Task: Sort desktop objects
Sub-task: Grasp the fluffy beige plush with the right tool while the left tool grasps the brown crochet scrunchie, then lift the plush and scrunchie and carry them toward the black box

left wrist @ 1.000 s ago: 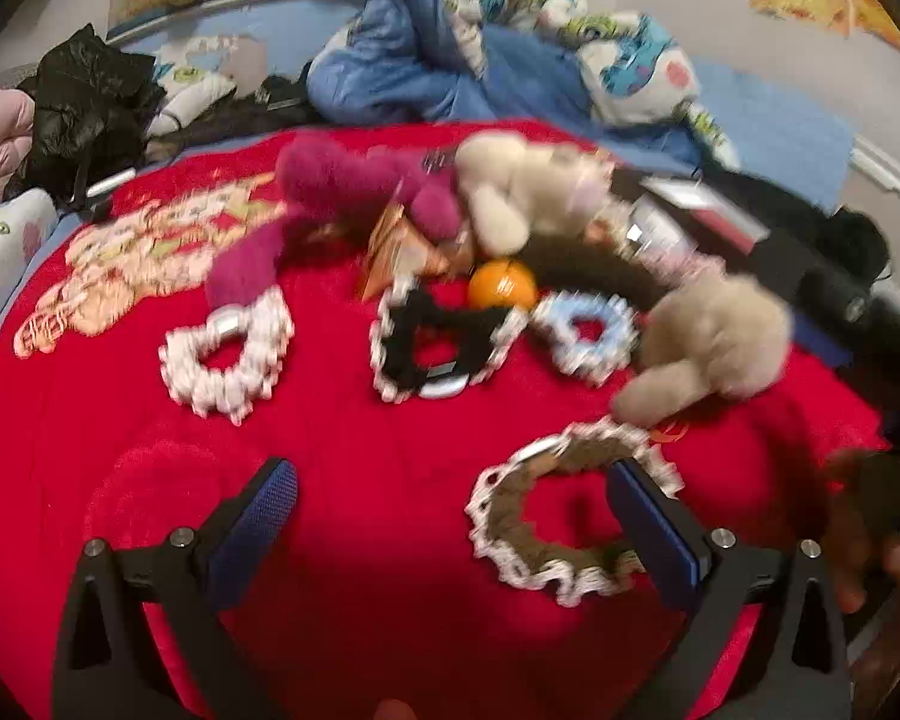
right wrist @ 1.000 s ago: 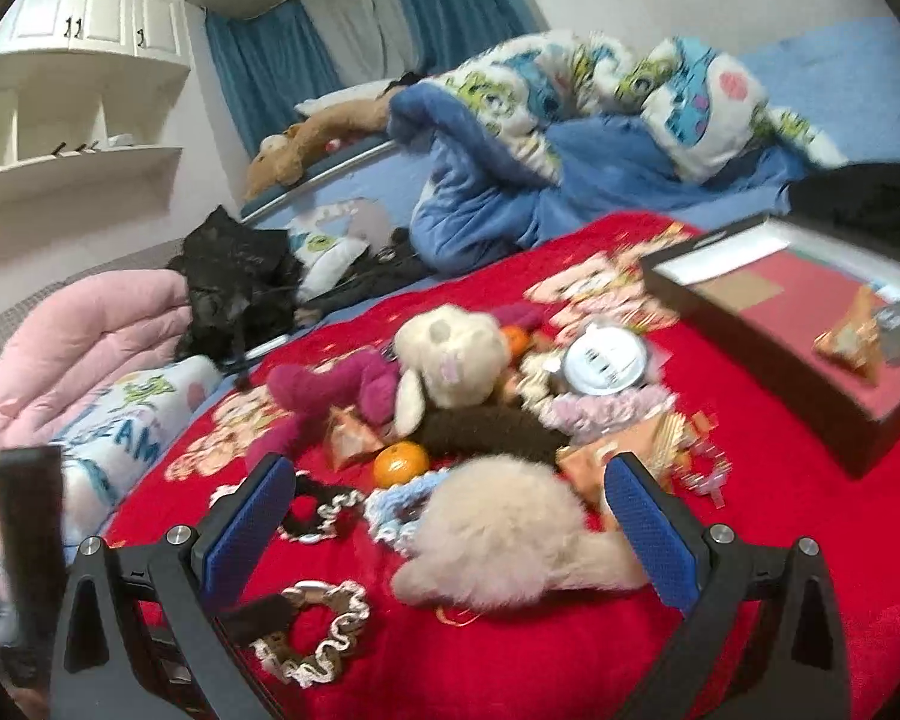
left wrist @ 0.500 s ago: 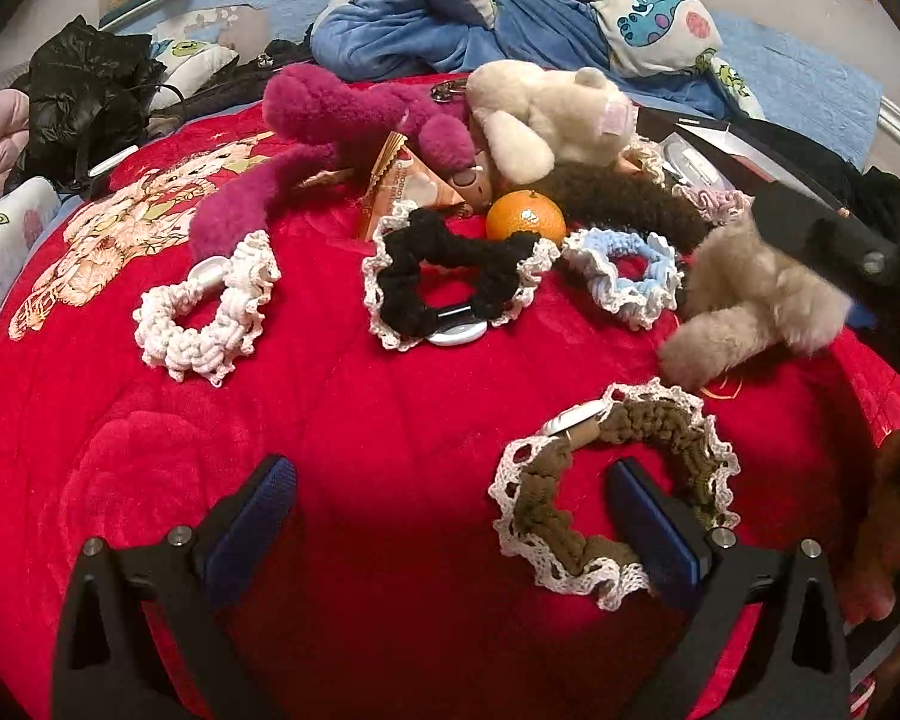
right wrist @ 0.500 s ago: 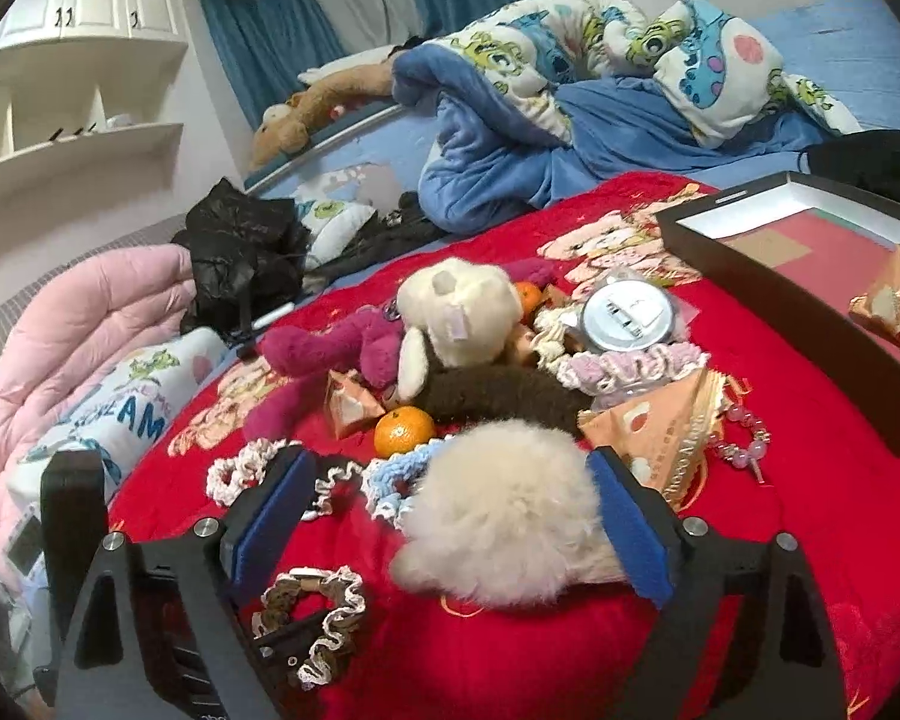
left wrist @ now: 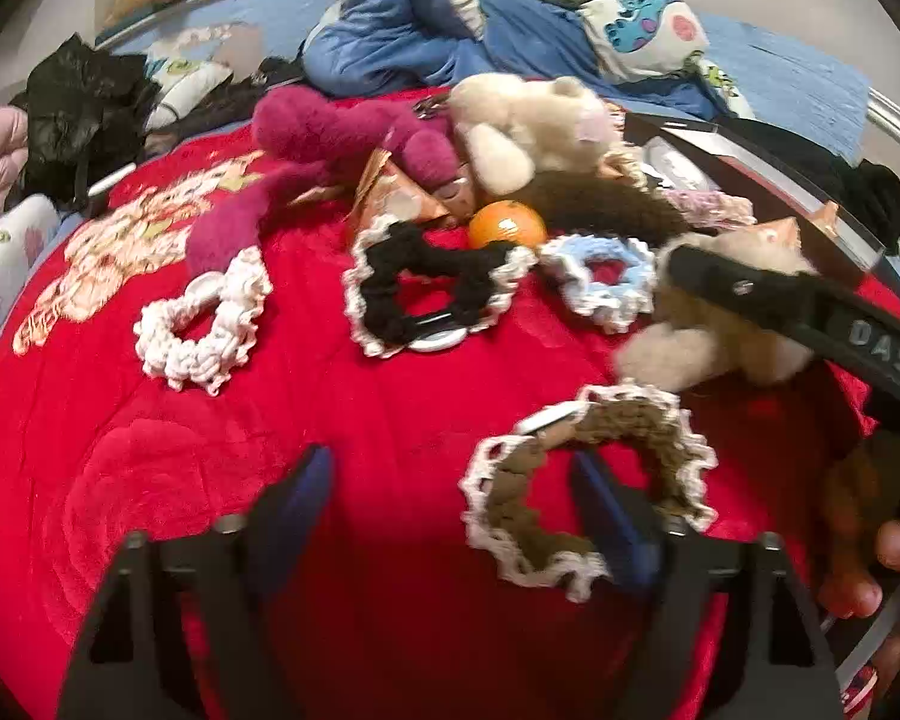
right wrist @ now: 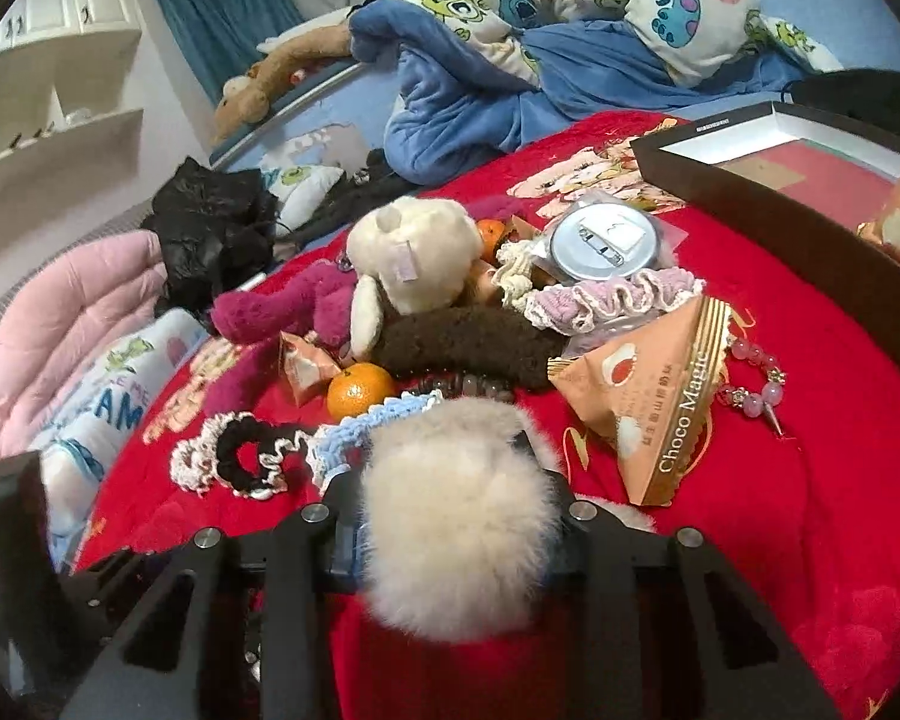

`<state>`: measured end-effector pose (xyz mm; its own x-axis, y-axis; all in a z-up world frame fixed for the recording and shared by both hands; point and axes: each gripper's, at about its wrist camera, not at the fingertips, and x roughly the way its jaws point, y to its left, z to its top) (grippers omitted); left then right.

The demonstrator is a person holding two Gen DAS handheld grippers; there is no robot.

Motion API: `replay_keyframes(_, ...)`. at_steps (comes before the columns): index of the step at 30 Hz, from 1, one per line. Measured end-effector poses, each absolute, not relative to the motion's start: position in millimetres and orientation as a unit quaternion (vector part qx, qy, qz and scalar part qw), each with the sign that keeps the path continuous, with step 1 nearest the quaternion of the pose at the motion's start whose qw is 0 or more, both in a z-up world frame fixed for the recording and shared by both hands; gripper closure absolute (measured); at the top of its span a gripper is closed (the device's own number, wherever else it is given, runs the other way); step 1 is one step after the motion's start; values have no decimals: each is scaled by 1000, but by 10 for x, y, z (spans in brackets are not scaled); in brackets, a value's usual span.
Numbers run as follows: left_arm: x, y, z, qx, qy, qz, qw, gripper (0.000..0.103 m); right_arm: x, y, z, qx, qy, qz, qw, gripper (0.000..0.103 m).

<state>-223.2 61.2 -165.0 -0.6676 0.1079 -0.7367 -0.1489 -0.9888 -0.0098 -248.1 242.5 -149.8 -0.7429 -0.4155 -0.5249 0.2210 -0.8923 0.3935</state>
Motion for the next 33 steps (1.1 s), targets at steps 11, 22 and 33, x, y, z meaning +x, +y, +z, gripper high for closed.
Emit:
replay_keyframes(11, -2117, 774, -1594, -379, 12, 921, 87, 92, -2489, 2201, -1531, 344, -87, -923, 148, 67)
replay_keyframes(22, -1921, 607, -1454, -353, -29, 931, 92, 95, -2397, 2181, -1499, 325, -71, -933, 136, 72)
replay_keyframes(33, -1713, 549, -1347, -334, -37, 937, 93, 95, -2228, 2164, -1448, 309, -78, -938, 138, 73)
